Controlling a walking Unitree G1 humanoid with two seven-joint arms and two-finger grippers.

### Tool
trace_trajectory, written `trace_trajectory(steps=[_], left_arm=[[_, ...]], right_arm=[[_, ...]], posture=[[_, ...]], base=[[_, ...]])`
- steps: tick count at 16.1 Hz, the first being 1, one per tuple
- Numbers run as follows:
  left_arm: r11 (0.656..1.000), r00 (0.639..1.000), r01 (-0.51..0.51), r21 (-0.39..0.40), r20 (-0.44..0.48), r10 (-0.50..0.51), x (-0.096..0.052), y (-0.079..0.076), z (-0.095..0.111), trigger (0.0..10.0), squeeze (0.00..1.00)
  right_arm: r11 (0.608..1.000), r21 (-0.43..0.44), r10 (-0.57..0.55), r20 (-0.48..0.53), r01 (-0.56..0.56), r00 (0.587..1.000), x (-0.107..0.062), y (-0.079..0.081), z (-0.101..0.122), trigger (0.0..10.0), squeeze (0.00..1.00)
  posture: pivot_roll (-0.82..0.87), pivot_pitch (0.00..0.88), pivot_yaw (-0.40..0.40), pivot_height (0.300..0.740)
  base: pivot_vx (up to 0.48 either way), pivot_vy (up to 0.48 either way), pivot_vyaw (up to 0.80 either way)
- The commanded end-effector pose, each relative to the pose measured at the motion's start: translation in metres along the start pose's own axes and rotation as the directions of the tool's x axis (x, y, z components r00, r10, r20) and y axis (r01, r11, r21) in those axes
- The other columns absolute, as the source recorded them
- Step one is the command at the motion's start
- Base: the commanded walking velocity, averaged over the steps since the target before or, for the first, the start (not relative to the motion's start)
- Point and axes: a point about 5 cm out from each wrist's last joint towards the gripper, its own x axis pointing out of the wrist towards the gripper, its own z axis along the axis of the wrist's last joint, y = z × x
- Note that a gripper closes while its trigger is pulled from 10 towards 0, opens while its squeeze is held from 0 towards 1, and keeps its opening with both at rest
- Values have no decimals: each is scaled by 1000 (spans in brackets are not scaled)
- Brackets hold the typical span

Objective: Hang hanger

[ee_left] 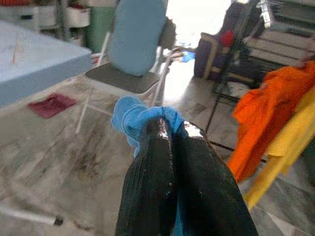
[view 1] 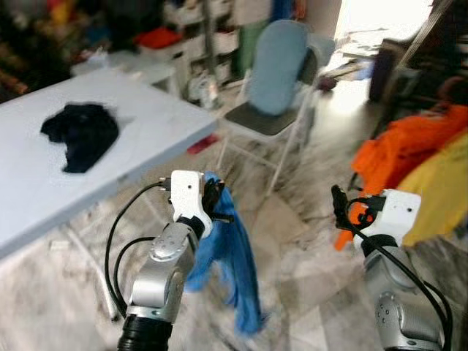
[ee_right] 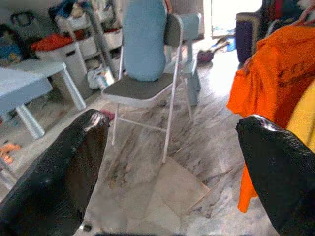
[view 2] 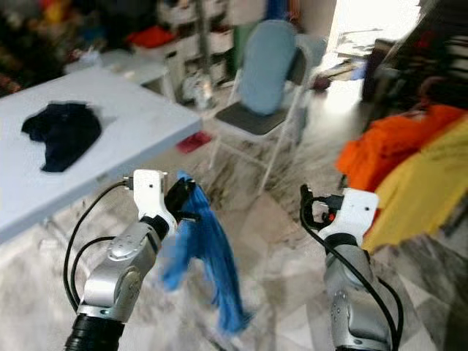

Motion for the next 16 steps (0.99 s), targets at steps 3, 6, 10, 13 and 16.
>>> trace_trajectory(steps=[3, 6, 10, 13, 16], left_arm=[[999, 999, -41, 21, 4, 40, -4, 13, 2, 10000, 0], [997, 998, -64, 35, -6, 64, -6, 17, -2, 10000, 0], [992, 993, -114, 60, 19, 113, -12, 24, -1, 10000, 0], [977, 987, -155, 146, 52, 149, -18, 36, 0, 10000, 0], [976, 984, -179, 125, 30, 177, -26, 45, -3, 10000, 0]], right_arm=[[1000, 1, 29, 15, -30, 999, 5, 11, 4, 10000, 0], [999, -5, 47, 15, -46, 999, 9, 13, 4, 10000, 0], [994, -10, 107, 5, -107, 994, 19, 25, 3, 10000, 0], [989, -20, 143, -2, -143, 990, 26, 33, 3, 10000, 0], [989, -24, 144, 2, -144, 990, 28, 36, 1, 10000, 0]], posture=[[-167, 0, 36, 740], [-147, 0, 20, 740], [-100, 0, -28, 740], [-70, 0, -52, 740], [-66, 0, -47, 740]], base=[[0, 480, -800], [0, 451, -800], [0, 98, -200], [0, 0, 0], [0, 0, 0]])
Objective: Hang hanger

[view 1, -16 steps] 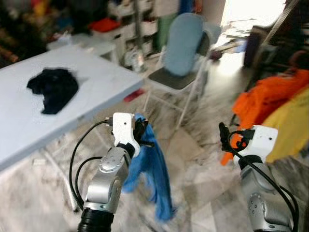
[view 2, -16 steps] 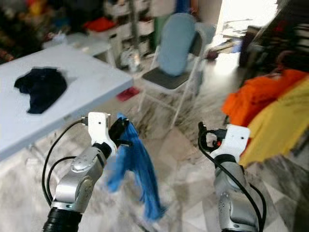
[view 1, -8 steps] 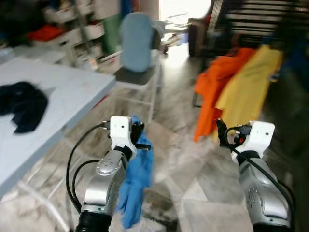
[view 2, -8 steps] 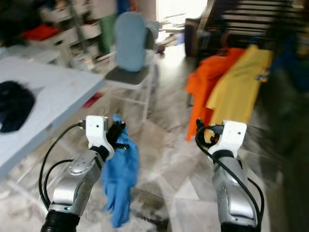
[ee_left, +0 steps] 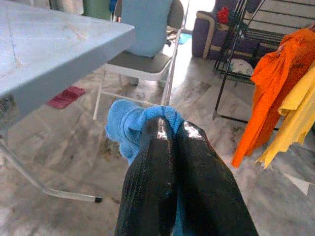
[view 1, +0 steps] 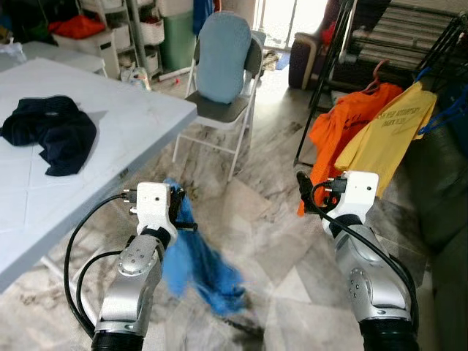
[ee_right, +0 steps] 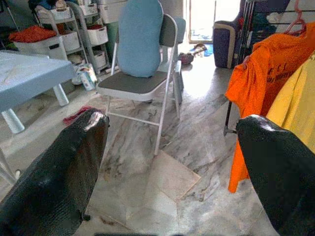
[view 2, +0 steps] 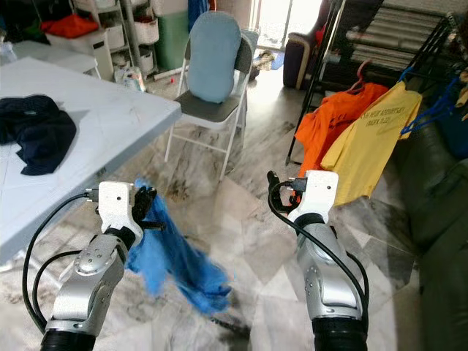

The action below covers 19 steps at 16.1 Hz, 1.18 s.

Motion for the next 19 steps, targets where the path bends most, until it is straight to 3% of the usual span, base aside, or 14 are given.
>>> trace_trajectory(steps=[1, 4, 10, 19], left_arm=[[999, 997, 52, -5, 61, -52, 0, -4, 12, 10000, 0], [996, 996, 82, -29, 48, -80, 2, -6, 9, 10000, 0], [991, 990, 128, -48, 69, -125, 5, -10, 11, 10000, 0], [987, 987, 150, -64, 68, -145, 5, -15, 10, 10000, 0]], right_arm=[[1000, -3, -17, 6, 17, 1000, 0, -3, 0, 10000, 0], [1000, 6, -31, 2, 31, 1000, -5, -6, -2, 10000, 0], [999, 3, -43, 2, 43, 999, -5, -11, -3, 10000, 0], [999, -4, -41, 3, 41, 999, -6, -9, -4, 10000, 0]], posture=[[-77, 0, -31, 740], [-101, 0, -8, 740], [-109, 0, -1, 740], [-118, 0, 6, 740]], base=[[0, 0, 0], [0, 0, 0], [0, 0, -777], [262, 27, -800]])
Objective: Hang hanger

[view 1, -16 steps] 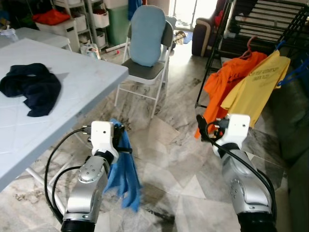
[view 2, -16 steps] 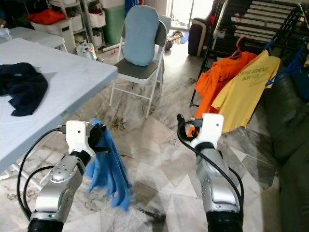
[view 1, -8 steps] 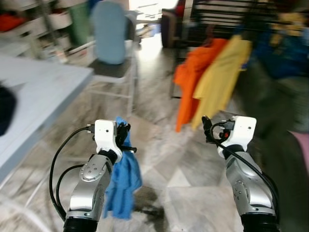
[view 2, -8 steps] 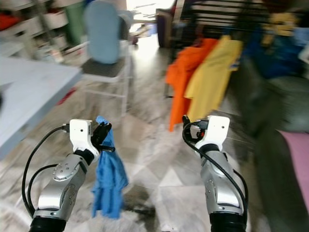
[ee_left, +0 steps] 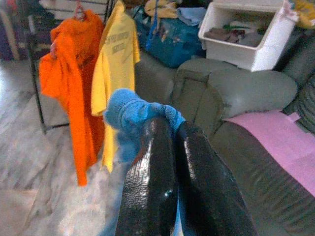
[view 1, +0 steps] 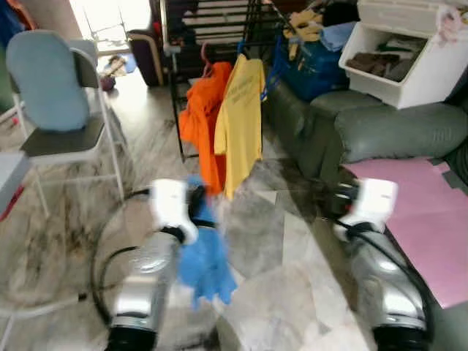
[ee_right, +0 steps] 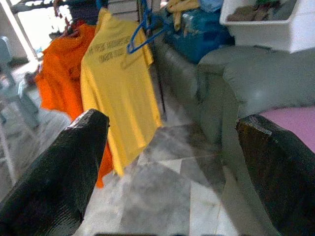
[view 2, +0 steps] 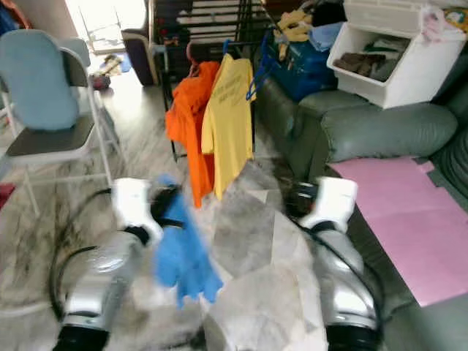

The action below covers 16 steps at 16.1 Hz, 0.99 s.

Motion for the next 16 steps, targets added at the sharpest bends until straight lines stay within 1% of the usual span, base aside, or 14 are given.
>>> trace_trajectory(steps=[1, 4, 10, 13, 14, 15, 16], left_arm=[[1000, 1000, -24, 16, 15, 24, -3, 10, 4, 10000, 0], [1000, 1000, -8, 6, 4, 8, -4, 5, 1, 10000, 0], [1000, 1000, -9, -8, 0, 9, -3, 4, 1, 10000, 0], [1000, 1000, 4, -5, 3, -4, -2, 1, 1, 10000, 0], [1000, 1000, 5, -3, 5, -5, -1, 0, 2, 10000, 0], [1000, 1000, 8, -2, 6, -8, -1, -1, 3, 10000, 0], [1000, 1000, 14, 25, -4, -14, 0, -2, 3, 10000, 0]], right_arm=[[999, 9, 35, 13, -36, 999, 2, 13, 2, 10000, 0], [999, 7, 31, 11, -31, 999, 1, 12, 2, 10000, 0], [999, -4, 37, -1, -37, 999, -1, 13, -1, 10000, 0], [998, -50, 33, -24, -34, 999, -1, 13, -4, 10000, 0], [998, -53, 33, -23, -34, 999, -1, 14, -4, 10000, 0], [996, -87, 26, -18, -28, 999, -1, 15, -3, 10000, 0], [995, -95, 30, -14, -31, 999, 0, 17, -3, 10000, 0]], posture=[[-119, 0, 8, 740], [-124, 0, 10, 740], [-125, 0, 9, 740], [-128, 0, 13, 740], [-128, 0, 12, 740], [-128, 0, 12, 740], [-130, 0, 12, 740]], base=[[274, 240, -800], [279, 287, -800], [249, 411, 0], [240, 416, 0], [0, 416, 0], [0, 439, 0], [0, 0, 0]])
